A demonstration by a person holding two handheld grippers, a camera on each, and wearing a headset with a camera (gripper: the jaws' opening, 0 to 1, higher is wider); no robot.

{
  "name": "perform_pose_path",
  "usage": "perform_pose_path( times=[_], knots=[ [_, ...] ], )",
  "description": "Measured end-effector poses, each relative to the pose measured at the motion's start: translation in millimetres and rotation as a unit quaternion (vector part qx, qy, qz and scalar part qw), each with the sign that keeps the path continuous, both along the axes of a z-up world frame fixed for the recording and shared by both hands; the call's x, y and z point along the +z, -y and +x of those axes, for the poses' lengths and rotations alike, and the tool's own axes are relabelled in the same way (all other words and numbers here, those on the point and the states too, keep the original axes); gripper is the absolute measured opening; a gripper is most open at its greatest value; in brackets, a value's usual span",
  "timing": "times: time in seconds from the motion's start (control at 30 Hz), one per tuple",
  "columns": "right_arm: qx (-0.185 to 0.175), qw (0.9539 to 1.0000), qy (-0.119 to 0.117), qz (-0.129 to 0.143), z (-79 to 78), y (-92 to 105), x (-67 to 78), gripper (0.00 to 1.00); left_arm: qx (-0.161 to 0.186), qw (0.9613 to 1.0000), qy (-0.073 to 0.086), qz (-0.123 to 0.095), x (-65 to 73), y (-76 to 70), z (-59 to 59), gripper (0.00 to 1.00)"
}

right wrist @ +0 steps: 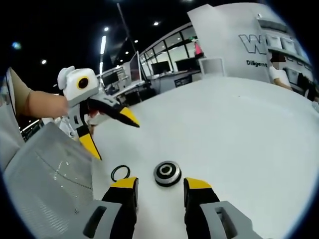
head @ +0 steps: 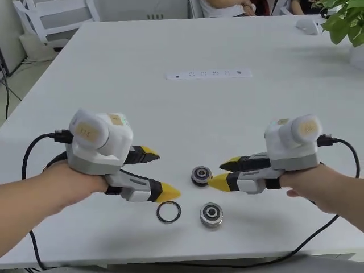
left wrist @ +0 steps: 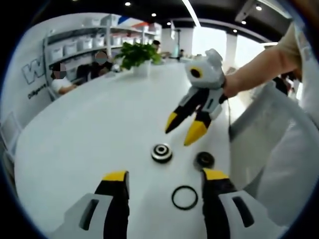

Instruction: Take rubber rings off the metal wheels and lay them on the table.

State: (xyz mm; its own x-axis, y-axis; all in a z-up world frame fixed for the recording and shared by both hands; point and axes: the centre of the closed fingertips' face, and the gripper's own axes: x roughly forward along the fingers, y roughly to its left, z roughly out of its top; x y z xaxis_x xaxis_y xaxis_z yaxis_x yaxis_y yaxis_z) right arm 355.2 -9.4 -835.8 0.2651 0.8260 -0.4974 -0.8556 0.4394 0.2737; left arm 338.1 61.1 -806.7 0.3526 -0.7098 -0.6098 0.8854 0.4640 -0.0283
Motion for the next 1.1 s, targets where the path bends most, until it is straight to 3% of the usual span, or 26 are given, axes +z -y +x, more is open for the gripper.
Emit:
perform_pose_path(
  times=[0.43, 0.6, 1.1],
  knots=[
    [0.012, 0.9997, 0.012, -0.016, 4.0, -3.2, -14.3, 0.28, -0.005, 1.0, -0.003, 0.002, -13.7, 12.5, 15.1, 0.51],
    [0.014, 0.9996, 0.013, -0.02, 3.7, -4.0, -17.3, 0.27, 0.004, 0.9999, -0.013, -0.008, -17.6, 16.2, 21.0, 0.47],
    [0.02, 0.9993, 0.02, -0.022, 7.4, -5.6, -26.3, 0.22, -0.006, 0.9998, -0.019, -0.009, -28.9, 30.6, 25.1, 0.37]
  ],
)
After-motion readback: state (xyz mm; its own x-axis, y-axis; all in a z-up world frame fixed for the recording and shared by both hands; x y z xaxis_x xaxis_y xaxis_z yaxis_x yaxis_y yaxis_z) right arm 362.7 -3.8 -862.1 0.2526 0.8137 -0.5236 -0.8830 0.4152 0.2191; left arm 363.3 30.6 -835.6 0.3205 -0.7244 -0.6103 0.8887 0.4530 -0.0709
